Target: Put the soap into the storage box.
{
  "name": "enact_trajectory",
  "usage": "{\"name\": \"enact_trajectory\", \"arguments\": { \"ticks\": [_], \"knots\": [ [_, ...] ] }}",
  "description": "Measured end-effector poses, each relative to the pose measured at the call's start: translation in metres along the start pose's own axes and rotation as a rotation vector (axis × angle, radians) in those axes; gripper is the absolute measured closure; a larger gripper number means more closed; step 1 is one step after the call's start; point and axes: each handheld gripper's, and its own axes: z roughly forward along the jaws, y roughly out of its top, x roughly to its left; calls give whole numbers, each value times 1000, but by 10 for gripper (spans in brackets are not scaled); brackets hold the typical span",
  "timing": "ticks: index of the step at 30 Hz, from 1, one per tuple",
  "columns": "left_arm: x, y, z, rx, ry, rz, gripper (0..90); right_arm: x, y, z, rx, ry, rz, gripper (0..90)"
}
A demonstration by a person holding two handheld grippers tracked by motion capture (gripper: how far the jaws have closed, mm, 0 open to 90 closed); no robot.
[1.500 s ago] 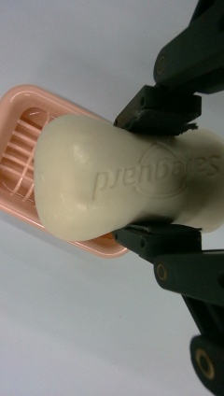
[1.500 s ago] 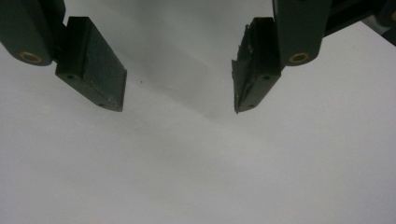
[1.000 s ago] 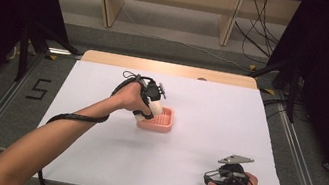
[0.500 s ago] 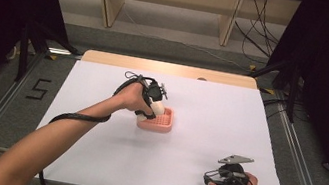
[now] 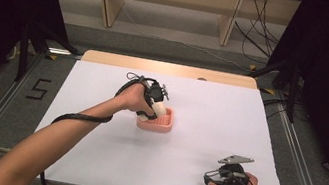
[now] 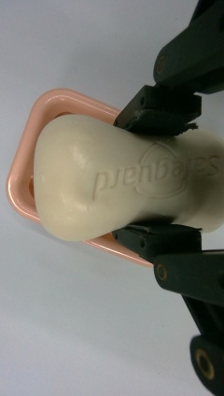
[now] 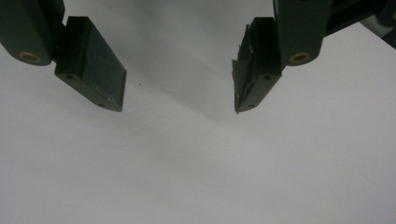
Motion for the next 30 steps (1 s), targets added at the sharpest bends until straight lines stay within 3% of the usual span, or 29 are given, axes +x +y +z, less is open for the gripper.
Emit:
{"name": "enact_trajectory", "arguments": {
  "ticks": [22, 25, 30],
  "knots": [
    [1, 4, 11, 5, -5, 0, 493, 1, 0, 1, -3, 2, -1, 354],
    [1, 4, 13, 4, -7, -5, 493, -1, 1, 1, -16, 3, -22, 353],
    [0, 7, 15, 6, -10, 6, 493, 0, 0, 0, -1, 3, -6, 353]
  ]
}}
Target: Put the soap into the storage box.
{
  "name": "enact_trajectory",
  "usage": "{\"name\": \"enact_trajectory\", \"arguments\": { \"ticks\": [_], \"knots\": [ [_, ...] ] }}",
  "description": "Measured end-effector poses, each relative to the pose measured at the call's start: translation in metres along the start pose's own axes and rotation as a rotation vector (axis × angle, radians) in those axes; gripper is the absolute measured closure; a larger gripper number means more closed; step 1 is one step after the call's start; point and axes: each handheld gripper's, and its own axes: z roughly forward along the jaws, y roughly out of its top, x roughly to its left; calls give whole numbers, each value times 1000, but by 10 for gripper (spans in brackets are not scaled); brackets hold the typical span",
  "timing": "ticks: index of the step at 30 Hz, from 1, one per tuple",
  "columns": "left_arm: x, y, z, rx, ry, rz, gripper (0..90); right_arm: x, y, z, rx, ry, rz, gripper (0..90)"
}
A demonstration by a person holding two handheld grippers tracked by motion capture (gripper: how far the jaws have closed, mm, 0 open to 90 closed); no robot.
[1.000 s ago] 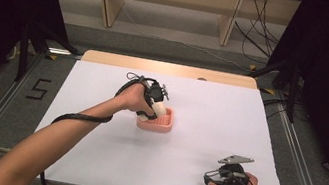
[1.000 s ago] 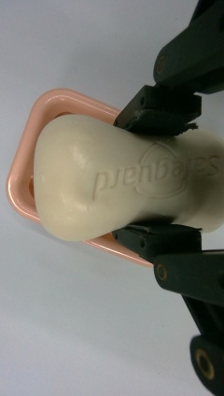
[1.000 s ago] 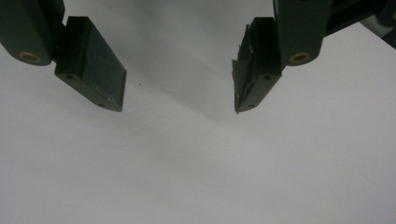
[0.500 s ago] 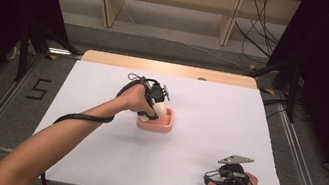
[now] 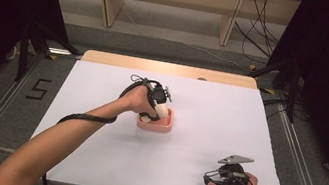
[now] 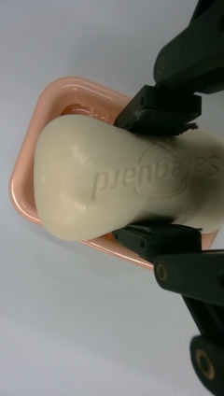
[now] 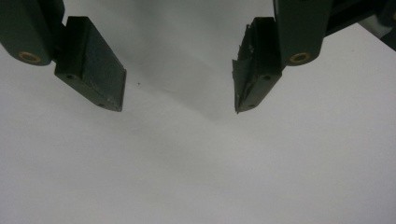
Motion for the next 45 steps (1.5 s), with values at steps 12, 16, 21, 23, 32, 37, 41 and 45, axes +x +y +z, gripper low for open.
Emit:
{"name": "enact_trajectory", "arguments": {
  "ticks": [12, 16, 21, 23, 32, 37, 41, 45],
  "knots": [
    [3, 0, 6, 17, 15, 4, 492, 0, 0, -1, 4, 4, 9, 353],
    [3, -1, 8, 19, 16, 3, 492, 0, 0, -1, 7, 8, 9, 353],
    [3, 1, 12, 28, 19, 9, 490, 0, 0, -1, -3, 2, -3, 353],
    [2, 1, 12, 27, 19, 3, 487, -1, 0, -1, -5, 3, -3, 353],
    [2, -1, 5, -21, -11, -106, 398, 0, 0, -1, 6, 12, 7, 352],
    [-3, -8, -8, -71, -18, -142, 382, -2, 0, -1, -1, 6, 8, 351],
    [-7, -18, -16, -92, -11, -166, 352, -3, 0, -3, -3, 0, 18, 349],
    [-8, -34, -30, -147, 6, -190, 338, -2, 0, -3, -6, -3, 15, 347]
  ]
}}
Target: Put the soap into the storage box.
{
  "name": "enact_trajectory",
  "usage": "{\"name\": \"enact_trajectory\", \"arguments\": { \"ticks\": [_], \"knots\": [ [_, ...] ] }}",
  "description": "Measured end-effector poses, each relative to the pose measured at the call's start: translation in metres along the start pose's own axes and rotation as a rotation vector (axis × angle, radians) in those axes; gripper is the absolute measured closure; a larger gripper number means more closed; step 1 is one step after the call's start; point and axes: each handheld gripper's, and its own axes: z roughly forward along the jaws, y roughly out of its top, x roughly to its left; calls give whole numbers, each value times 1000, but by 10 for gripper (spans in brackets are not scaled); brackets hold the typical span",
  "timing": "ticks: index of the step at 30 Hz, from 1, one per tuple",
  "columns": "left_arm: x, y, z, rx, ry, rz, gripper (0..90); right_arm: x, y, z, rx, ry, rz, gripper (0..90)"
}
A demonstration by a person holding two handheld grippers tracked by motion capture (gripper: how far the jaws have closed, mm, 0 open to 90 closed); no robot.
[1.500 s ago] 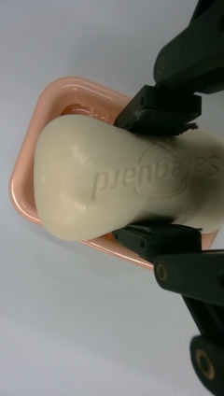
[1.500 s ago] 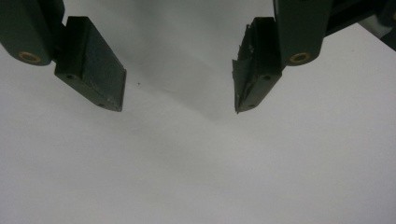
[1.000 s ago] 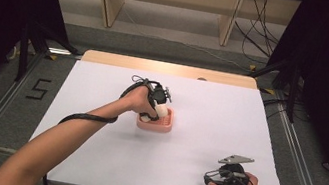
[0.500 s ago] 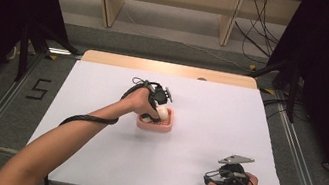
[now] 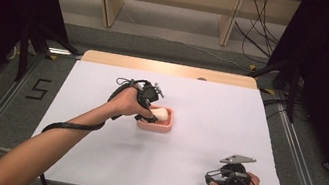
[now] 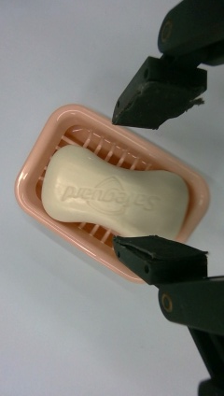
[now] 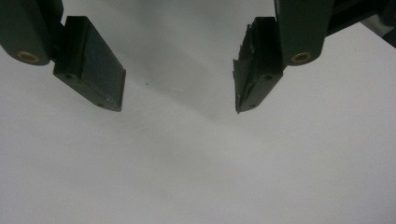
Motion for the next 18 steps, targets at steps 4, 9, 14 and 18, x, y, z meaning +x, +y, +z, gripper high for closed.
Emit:
{"name": "enact_trajectory", "arguments": {
  "ticks": [4, 9, 14, 18],
  "knots": [
    [1, -30, -14, -61, 14, -79, 327, -1, 0, 3, 0, -11, -14, 347],
    [-6, -82, -30, -93, -32, -124, 322, 0, -1, 1, -3, -9, -10, 346],
    [-19, -137, -42, -156, -23, -194, 325, 2, 0, 1, 1, 1, -8, 345],
    [-26, -170, -47, -166, -10, -226, 325, 3, 0, 2, 5, 5, -11, 344]
  ]
}}
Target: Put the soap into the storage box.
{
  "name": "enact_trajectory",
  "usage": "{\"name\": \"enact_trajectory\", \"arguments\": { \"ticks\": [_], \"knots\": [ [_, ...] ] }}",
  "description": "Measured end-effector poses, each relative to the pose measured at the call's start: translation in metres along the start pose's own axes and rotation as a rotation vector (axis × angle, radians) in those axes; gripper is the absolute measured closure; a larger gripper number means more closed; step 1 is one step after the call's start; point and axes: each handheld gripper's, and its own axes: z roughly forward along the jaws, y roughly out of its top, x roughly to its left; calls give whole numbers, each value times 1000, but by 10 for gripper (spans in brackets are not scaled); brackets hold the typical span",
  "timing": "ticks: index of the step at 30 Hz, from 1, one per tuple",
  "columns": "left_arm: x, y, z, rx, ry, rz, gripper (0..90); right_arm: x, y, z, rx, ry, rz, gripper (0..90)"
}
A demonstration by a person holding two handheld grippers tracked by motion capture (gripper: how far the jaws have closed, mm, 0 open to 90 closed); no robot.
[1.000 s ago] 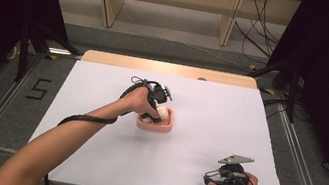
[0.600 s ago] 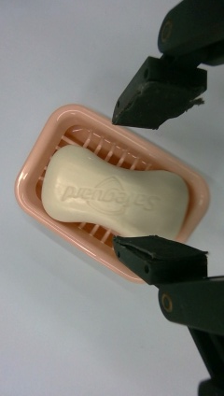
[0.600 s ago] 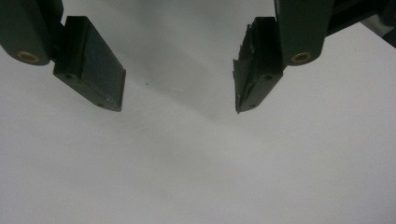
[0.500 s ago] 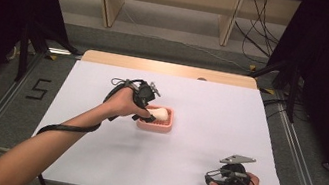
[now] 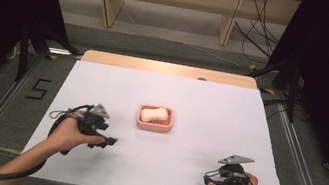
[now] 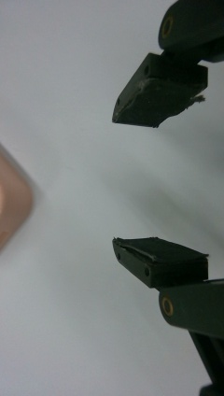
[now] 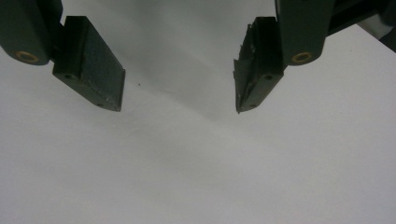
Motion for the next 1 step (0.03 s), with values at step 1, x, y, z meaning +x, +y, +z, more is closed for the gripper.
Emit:
{"name": "enact_trajectory", "arguments": {
  "ticks": [1],
  "knots": [
    [0, -12, -5, -8, 16, -22, 325, 0, 0, 1, 4, 4, 1, 344]
  ]
}}
